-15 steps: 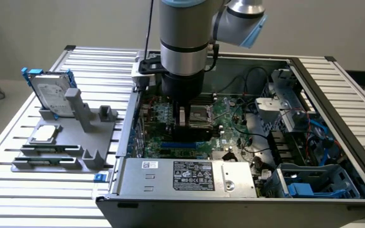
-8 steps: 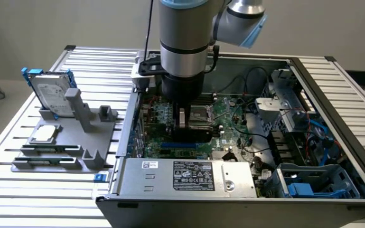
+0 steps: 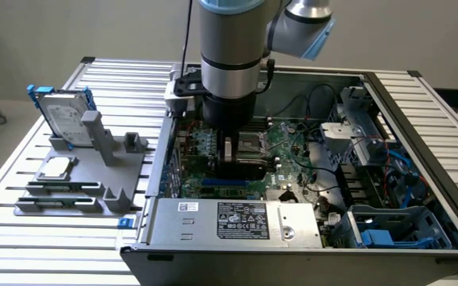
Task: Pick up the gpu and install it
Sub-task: 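Insert the gpu into the slot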
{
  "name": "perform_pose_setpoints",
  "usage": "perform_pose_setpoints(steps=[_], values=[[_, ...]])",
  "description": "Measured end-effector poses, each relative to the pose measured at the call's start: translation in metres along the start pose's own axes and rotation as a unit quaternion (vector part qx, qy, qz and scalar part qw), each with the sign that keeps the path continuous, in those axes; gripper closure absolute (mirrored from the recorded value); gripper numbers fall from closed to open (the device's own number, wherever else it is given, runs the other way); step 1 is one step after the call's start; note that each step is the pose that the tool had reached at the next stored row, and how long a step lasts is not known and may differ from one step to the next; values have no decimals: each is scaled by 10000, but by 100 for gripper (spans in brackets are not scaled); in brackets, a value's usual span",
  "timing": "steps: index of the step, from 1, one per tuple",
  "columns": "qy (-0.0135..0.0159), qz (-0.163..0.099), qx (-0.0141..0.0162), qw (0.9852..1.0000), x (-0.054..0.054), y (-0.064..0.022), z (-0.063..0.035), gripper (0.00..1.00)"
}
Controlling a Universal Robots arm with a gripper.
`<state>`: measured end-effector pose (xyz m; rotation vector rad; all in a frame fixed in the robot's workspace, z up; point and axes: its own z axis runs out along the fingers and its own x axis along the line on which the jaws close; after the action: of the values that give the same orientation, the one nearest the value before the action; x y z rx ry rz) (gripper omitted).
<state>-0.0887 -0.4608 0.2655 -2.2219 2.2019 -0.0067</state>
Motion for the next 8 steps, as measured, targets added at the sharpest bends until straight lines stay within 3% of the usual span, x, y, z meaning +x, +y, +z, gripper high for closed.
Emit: perform_pose_setpoints(steps=[8], values=[[0, 5, 0, 10000, 0, 14, 26, 73]])
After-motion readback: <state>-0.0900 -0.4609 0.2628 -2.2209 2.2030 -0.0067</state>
